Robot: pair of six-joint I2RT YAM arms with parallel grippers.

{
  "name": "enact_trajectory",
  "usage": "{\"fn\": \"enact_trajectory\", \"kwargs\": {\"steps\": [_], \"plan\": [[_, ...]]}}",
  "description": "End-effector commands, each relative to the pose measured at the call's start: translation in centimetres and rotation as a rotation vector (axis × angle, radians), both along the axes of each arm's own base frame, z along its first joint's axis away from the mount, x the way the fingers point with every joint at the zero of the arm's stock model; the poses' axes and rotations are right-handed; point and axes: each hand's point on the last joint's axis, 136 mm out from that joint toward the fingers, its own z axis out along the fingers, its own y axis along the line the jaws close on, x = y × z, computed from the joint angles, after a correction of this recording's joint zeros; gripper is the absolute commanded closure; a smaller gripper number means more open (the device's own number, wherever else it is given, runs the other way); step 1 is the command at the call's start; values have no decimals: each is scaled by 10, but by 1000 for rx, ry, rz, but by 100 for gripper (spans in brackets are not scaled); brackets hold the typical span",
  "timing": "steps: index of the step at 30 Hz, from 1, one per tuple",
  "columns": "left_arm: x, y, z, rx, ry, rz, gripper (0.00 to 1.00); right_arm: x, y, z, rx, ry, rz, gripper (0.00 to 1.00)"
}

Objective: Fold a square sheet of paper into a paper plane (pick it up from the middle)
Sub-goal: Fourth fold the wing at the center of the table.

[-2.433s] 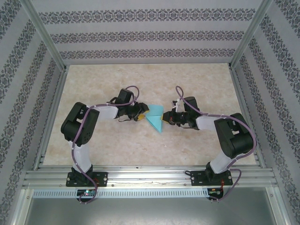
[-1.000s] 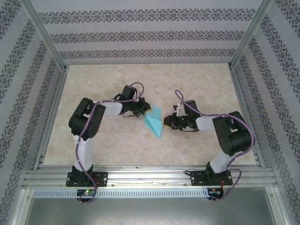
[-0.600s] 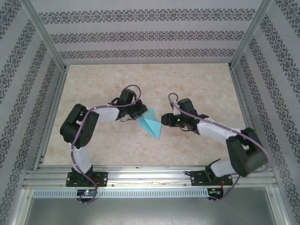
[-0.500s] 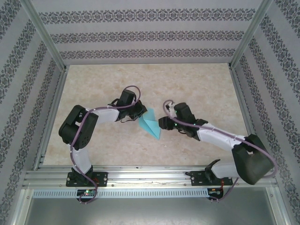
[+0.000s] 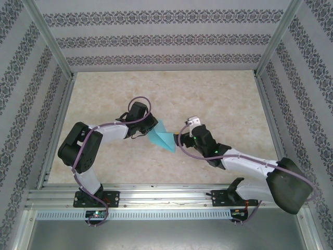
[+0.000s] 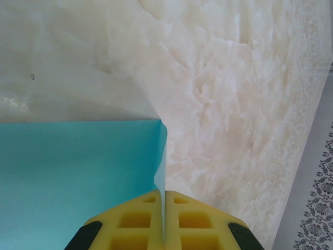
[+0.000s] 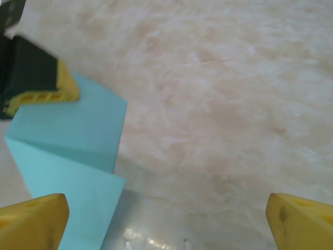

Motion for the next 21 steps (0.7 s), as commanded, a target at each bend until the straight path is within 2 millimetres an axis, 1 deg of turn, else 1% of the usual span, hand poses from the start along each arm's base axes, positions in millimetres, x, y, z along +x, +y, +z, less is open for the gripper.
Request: {"fn": "enact_trajectory", "kwargs": {"steps": [1,2,3,4,5,6,7,10,12,13,14,16,18,20,21], "plan": [[-3,7,1,14,0,44,100,3,-11,3,219,16,-33,2],[-3,8,2,18,-1,50,100,4,-12,3,237,29,-24,2],[-4,12,0,31,6,64,100,2,-12,0,217,36,-4,4],[-6,15,-2,41,15,74,100,-4,-9,-5,169,21,31,9],[-7,15,-2,40,22,77,100,-11,-6,-12,110,-2,71,10],[-8,17,-2,40,23,85,100,-17,2,-14,47,-43,122,10],[-10,18,-3,39,21,95,100,-23,11,-16,-3,-73,179,14],[-10,22,-6,42,25,119,100,-35,37,-25,-137,-111,325,31],[-10,20,-7,33,29,111,100,-41,49,-32,-217,-152,383,33],[-11,18,-7,29,31,105,100,-41,62,-28,-255,-193,430,35],[-11,17,-7,26,34,99,100,-43,71,-29,-293,-214,469,36],[-10,15,-4,17,27,92,100,-44,83,-36,-372,-242,512,39],[-9,13,-2,12,20,86,100,-35,83,-40,-374,-275,467,42],[-9,12,-1,14,22,81,100,-36,87,-47,-415,-297,507,43],[-9,12,0,16,21,77,100,-33,87,-51,-443,-283,503,45]]}}
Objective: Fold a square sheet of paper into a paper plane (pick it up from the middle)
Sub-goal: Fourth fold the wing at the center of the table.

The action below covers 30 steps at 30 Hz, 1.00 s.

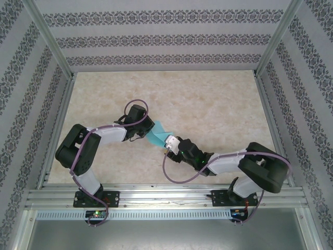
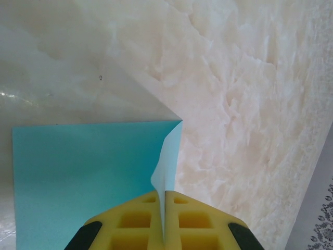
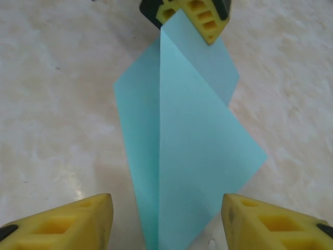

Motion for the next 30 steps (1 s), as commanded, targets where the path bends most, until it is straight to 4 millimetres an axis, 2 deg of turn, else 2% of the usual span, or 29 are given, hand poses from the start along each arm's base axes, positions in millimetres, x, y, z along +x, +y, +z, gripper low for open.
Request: {"fn": "enact_trajectory", "kwargs": {"steps": [1,5,8,13,19,28,30], "plan": [[-1,-4,10,-4,-11,-11,100,18,5,8,-65,-111,-9,45],[-1,-4,11,-1,-15,-14,100,25,5,-2,-102,-135,-16,46],[-2,-5,9,-6,-11,-17,100,30,13,-4,-49,-88,-30,51],[-1,-7,9,-10,-10,-27,100,39,18,1,-2,-101,-67,59],[1,-8,12,-4,-14,-31,100,41,15,-5,1,-72,-75,70],[0,-6,11,-1,-14,-28,100,37,15,-14,12,-28,-69,78],[0,-7,12,-1,-14,-30,97,36,16,-14,20,-20,-63,81]]}}
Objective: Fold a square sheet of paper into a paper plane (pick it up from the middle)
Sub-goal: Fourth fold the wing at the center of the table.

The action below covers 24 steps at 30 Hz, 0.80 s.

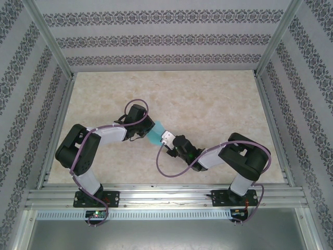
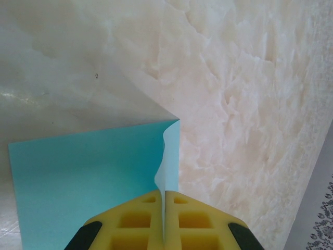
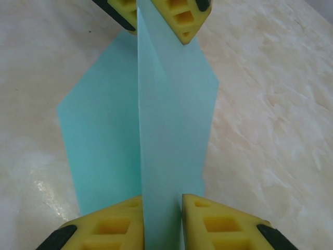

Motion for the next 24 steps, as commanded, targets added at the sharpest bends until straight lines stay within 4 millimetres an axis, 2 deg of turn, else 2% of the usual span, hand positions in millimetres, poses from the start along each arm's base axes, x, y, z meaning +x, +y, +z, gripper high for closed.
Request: {"fn": "enact_trajectory", "kwargs": {"steps": [1,6,8,10,12,13,16,21,24], "plan": [[0,-6,10,0,-14,-25,96,0,7,1,42,22,9,83],[-1,-5,9,9,-10,-26,92,-2,11,2,63,39,27,84],[0,-7,10,2,-12,-37,94,-3,11,-1,66,50,26,86],[0,-9,11,-1,-18,-50,86,-2,10,-2,71,54,16,86],[1,-10,15,4,-37,-64,83,-3,10,-4,81,72,15,94],[1,-9,16,8,-41,-66,78,-3,11,-6,85,85,16,97],[-1,-8,17,18,-45,-71,69,-4,12,-4,114,100,14,96],[-4,-2,15,40,-31,-56,61,-4,11,-6,155,149,12,94],[-6,-2,13,38,-24,-62,61,-4,11,-12,168,166,4,93]]}}
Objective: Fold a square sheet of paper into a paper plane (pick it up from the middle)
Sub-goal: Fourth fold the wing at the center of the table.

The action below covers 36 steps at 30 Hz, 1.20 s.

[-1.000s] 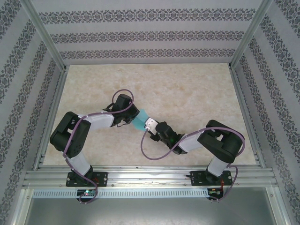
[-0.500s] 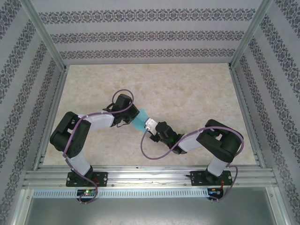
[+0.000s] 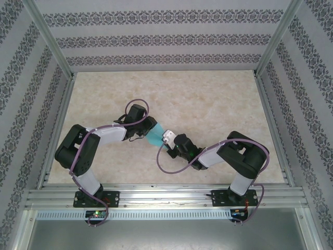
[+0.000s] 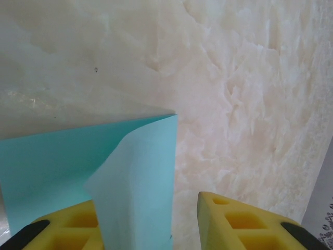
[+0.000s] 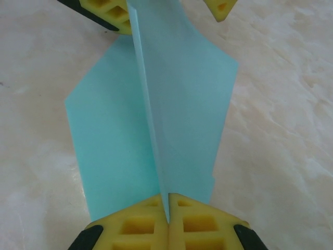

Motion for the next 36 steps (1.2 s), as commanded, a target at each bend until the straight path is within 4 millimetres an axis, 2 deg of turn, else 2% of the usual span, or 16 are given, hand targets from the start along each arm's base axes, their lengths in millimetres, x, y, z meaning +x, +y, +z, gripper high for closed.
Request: {"fn": "enact_trajectory", "kwargs": {"steps": [1,3,7,9,16,24,36], "plan": [[-3,-2,10,7,-15,-16,61,-1,7,-3,53,42,4,93],[-5,-2,6,1,0,-11,64,-1,8,-3,60,45,5,91],[-5,-1,0,-27,13,10,81,0,8,7,76,22,2,84],[-4,-2,0,-31,15,7,86,-1,9,11,77,15,17,82],[-2,0,1,-28,20,11,89,-4,3,15,82,15,4,77],[-3,1,0,-43,16,31,100,-9,-1,6,76,47,-6,82],[-3,4,0,-30,13,43,100,-15,-2,6,95,74,-7,81]]}}
